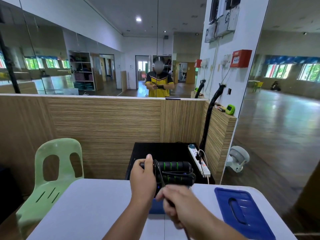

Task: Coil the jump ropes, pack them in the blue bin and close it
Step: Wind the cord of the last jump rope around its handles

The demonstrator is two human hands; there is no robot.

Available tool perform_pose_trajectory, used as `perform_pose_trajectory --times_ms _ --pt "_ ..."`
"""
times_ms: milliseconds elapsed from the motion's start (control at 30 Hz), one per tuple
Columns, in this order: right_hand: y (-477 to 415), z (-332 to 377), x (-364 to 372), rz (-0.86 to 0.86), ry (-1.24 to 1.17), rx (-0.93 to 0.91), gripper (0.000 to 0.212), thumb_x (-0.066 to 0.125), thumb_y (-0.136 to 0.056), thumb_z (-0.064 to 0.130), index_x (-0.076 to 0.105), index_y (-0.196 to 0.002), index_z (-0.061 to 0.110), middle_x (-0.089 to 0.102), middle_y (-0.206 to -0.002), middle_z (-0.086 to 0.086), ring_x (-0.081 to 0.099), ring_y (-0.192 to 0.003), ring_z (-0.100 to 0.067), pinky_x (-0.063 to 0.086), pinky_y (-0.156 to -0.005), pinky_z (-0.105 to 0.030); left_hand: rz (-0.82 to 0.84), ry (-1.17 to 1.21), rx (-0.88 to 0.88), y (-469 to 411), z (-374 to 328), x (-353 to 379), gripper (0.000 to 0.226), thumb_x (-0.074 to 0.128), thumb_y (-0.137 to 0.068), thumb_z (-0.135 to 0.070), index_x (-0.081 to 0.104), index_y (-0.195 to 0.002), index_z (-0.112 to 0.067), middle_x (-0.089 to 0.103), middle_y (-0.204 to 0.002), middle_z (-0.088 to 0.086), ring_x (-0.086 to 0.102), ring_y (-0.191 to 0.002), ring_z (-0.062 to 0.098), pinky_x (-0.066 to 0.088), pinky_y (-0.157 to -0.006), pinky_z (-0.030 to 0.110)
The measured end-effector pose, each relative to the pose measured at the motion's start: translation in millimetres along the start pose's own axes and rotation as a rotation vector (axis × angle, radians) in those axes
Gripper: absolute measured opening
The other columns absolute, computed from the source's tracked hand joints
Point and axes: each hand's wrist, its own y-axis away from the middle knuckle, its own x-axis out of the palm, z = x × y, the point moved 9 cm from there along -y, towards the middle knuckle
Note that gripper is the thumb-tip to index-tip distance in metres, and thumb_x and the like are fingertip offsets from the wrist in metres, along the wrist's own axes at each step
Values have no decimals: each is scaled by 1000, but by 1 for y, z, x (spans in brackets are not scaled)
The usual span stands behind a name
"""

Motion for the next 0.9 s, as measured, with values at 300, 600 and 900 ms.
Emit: perform_pose_trajectory --times_ms 300,600,900 --pt "-23 -47 6 -11 -370 28 50 46 -107 26 54 -58 23 28 -54 0 20 -43 -12 19 -41 -19 79 84 -65 8 -10 20 42 53 -100 -51 59 -83 -13 46 -62 -3 44 -60 16 43 -65 37" --pt "-44 -33 -48 55 146 -36 38 51 -97 20 46 -59 19 39 -56 2 29 -51 -16 26 -53 -30 207 130 -160 16 -4 22 45 59 -99 -47 59 -87 -4 56 -75 7 54 -72 23 48 -70 39" --pt "-78 44 -74 37 562 -91 36 62 -89 7 51 -56 17 41 -55 4 36 -52 -6 32 -58 -27 318 170 -248 21 1 20 33 63 -99 -31 54 -73 -12 57 -60 1 60 -60 21 56 -63 36"
